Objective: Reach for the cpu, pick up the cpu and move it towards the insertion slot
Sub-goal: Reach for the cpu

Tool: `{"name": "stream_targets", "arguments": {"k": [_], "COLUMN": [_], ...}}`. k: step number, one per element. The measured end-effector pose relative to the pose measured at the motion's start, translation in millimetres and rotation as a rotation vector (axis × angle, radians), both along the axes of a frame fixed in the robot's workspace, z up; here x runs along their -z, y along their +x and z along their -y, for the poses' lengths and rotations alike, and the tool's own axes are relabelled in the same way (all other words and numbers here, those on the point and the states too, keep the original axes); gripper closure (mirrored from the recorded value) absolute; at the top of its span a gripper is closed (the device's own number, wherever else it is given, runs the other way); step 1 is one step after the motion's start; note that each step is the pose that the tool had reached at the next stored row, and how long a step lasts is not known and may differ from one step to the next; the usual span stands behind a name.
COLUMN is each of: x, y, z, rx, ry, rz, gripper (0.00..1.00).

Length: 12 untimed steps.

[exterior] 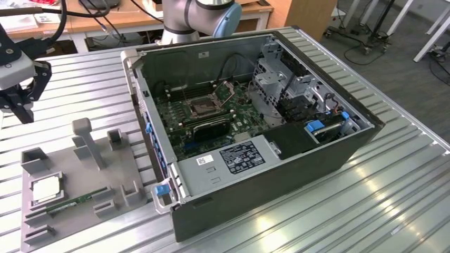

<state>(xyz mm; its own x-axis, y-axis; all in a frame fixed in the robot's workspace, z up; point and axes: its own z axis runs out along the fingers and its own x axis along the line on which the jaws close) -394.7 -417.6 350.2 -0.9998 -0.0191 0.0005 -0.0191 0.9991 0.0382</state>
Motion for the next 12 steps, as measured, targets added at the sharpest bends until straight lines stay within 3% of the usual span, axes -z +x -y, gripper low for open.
{"name": "stream_targets", "arguments": {"k": [7, 12], "x": [5.6, 6.1], "y": [0.1, 0.0], "z": [0.0, 0.0], "rx": [0.0, 0.0], "ry": [0.0, -0.0001], "rz": [0.0, 0.0], "gripper": [0.89, 0.89]}}
